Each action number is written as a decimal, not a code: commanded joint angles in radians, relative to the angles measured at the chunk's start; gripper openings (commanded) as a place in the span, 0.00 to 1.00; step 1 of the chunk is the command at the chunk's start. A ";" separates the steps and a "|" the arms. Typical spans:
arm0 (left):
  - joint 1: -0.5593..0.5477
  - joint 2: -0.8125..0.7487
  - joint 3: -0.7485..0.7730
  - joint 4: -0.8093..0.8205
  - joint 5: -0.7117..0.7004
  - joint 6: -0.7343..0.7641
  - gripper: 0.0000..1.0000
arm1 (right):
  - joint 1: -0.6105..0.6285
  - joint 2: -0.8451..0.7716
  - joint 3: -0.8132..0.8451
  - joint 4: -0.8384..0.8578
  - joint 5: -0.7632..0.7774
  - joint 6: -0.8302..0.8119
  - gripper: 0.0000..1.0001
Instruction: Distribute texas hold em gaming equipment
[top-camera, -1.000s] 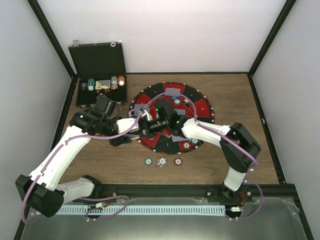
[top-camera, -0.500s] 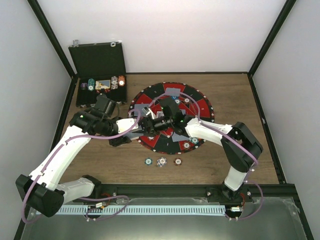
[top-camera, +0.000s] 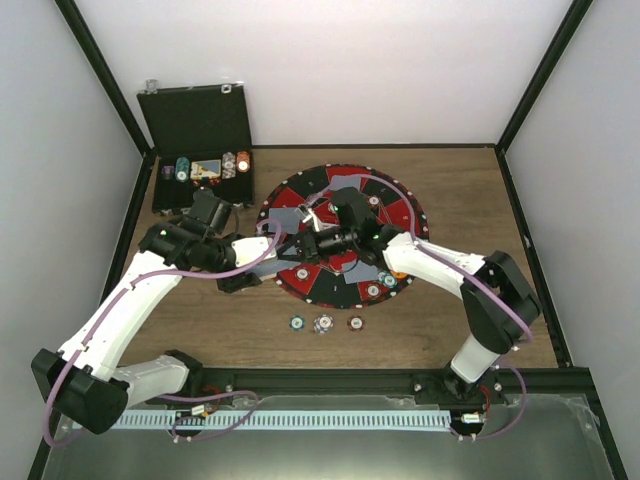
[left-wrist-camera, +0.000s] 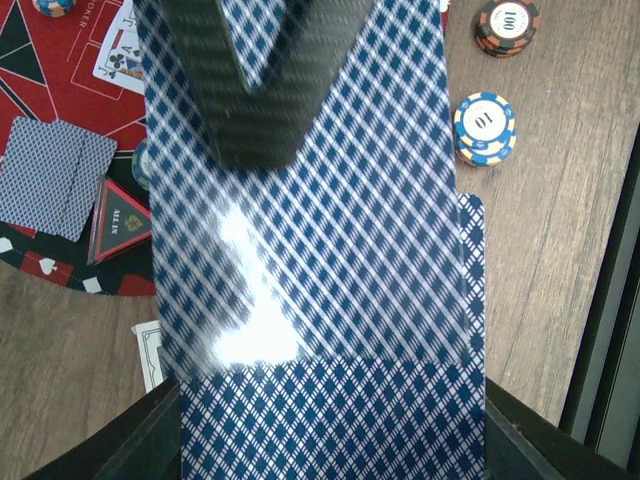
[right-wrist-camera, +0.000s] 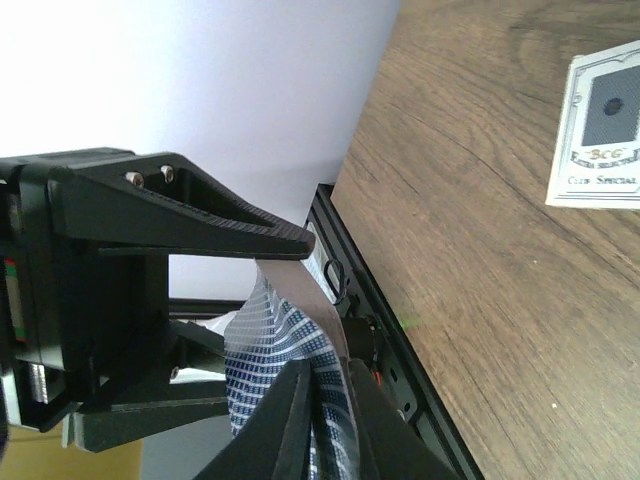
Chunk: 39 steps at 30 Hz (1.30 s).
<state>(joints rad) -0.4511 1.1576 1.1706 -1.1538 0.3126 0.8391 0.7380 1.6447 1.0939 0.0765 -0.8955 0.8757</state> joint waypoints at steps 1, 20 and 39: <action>-0.001 -0.020 0.007 0.023 0.028 0.018 0.08 | -0.040 -0.022 0.010 -0.130 0.083 -0.043 0.08; -0.001 -0.023 -0.182 0.136 -0.096 0.030 0.07 | -0.465 0.033 0.065 -0.377 0.097 -0.277 0.01; 0.309 0.149 -0.372 0.381 -0.094 0.153 0.07 | -0.504 0.328 0.206 -0.507 0.311 -0.432 0.45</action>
<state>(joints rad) -0.1638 1.2755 0.8452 -0.8871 0.2367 0.9516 0.2352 2.0201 1.2919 -0.4023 -0.6510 0.4839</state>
